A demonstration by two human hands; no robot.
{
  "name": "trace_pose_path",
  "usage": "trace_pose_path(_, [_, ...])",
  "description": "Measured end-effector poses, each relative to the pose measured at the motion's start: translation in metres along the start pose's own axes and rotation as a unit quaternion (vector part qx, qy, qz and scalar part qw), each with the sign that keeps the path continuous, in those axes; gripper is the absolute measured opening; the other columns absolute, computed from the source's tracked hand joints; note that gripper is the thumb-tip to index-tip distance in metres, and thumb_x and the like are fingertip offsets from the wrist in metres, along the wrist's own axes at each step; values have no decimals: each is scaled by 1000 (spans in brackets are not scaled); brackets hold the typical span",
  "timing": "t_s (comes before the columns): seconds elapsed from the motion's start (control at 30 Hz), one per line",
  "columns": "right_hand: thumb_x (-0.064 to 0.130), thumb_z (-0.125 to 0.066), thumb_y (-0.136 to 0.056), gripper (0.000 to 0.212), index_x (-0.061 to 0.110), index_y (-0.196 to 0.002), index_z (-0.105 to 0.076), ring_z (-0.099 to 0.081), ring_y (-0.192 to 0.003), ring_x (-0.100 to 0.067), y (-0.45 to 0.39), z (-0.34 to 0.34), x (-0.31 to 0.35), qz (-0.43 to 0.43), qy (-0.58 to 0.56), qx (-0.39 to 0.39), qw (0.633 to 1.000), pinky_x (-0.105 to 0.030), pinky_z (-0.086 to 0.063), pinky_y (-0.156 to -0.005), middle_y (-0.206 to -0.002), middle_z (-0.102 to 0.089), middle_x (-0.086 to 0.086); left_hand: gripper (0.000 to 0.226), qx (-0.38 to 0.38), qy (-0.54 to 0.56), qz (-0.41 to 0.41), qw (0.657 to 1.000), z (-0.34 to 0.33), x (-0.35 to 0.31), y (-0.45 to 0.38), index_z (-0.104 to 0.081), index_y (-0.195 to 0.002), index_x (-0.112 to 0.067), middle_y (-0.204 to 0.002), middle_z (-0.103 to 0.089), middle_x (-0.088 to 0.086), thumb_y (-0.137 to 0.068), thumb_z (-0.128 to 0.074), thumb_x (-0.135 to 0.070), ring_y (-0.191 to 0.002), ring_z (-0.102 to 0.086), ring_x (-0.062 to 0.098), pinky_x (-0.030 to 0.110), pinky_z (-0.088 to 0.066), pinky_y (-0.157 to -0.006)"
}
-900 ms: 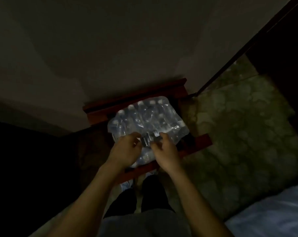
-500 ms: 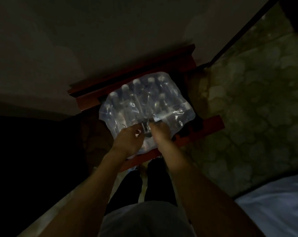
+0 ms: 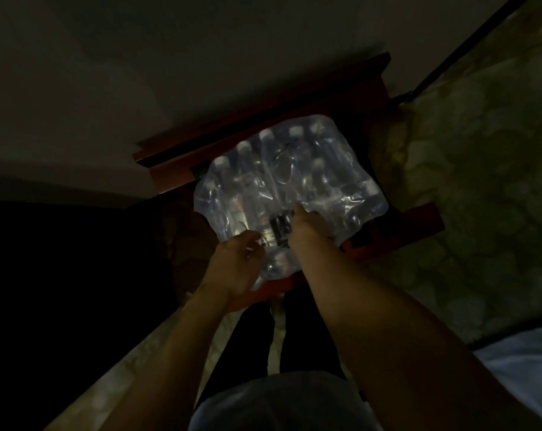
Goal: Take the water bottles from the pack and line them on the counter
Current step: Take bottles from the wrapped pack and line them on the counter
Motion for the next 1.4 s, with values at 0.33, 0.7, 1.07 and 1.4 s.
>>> trace_pose_path(0.33, [47, -67, -78, 36, 12, -88, -66, -61, -70, -15, 21, 17, -12, -36, -153, -106, 982, -27, -51, -58, -89, -66, -3, 30, 16, 55, -21, 998, 5, -26, 0, -61, -127, -16, -118, -69, 10, -99, -50, -20, -97, -68, 30, 31, -51, -81])
trace_pose_path(0.7, [56, -60, -82, 35, 21, -86, -62, -54, -69, -11, 81, 10, -47, -94, -142, 77, 982, -23, -43, -57, -80, -61, 2, 35, 31, 36, -51, 998, 8, -38, 16, -59, -131, -14, -130, -62, 9, -101, -49, -29, -111, -61, 26, 27, -46, -85])
trace_pose_path(1.07, [62, -66, -66, 43, 34, -99, -70, -68, -91, -8, 152, 11, -4, 202, 99, 152, 962, -38, -56, -84, -95, -74, 10, 74, 64, 179, 113, 975, 16, -4, 22, -65, -117, -4, -111, -70, 16, -76, -66, -66, -95, -69, 28, 35, -56, -74])
trace_pose_path(1.4, [38, -52, -96, 36, 6, -108, -64, -62, -105, -36, 77, 2, 12, 170, 148, 59, 973, -48, -50, -94, -109, -66, -18, 38, -44, 380, 111, 917, 49, 54, 28, -70, -106, -11, -105, -74, 16, -76, -78, -34, -92, -73, 32, 52, -58, -87])
Point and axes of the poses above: each hand's wrist, its own y-axis away from the middle knuckle, its own z-axis out of the back of the hand, x = y × z, the point moved 9 cm from there along -y, towards the middle knuckle
